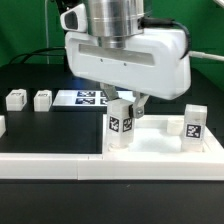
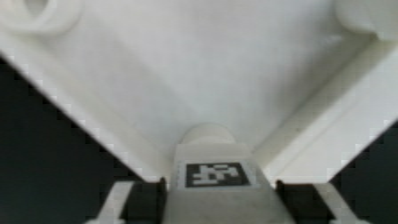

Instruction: Assemble square table

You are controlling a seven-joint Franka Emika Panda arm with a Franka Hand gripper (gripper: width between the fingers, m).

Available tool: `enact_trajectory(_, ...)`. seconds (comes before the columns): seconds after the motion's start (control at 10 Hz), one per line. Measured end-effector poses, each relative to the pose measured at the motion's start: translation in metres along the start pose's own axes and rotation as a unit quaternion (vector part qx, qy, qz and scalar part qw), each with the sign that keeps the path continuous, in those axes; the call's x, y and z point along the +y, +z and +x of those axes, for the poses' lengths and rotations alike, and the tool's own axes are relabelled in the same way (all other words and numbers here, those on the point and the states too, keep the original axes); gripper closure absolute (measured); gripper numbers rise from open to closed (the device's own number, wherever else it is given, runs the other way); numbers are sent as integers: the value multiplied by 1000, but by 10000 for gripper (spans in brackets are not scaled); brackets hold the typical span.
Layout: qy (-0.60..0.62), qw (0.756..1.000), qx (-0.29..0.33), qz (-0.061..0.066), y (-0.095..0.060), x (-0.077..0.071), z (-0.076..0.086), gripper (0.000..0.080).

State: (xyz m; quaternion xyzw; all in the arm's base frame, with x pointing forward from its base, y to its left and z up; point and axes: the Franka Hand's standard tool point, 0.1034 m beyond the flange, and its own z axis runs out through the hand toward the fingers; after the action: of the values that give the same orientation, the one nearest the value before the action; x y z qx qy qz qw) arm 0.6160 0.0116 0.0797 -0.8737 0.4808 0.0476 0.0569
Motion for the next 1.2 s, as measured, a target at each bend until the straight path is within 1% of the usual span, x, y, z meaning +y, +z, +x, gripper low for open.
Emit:
enact_trajectory(0.1,87,996,-16,24,0,0,2,508)
enact_trajectory(0.2,104,994,-14,22,0,-2,0,508)
enact_trajectory(0.4,162,986,-15,23,0,-3,-1,508)
enact_trajectory(0.5,205,978,-16,22,0,-3,-1,508)
enact_trajectory(0.7,309,951,-18,21,0,-2,1,508)
enact_trajectory(0.8,309,951,-18,21,0,-3,0,508)
enact_trajectory(1.0,277,960,-17,21,0,-2,0,494)
enact_trajectory(1.1,208,978,-14,15,1,-2,-1,323)
enact_trajectory(1.2,73,997,2,14,1,-6,-4,189)
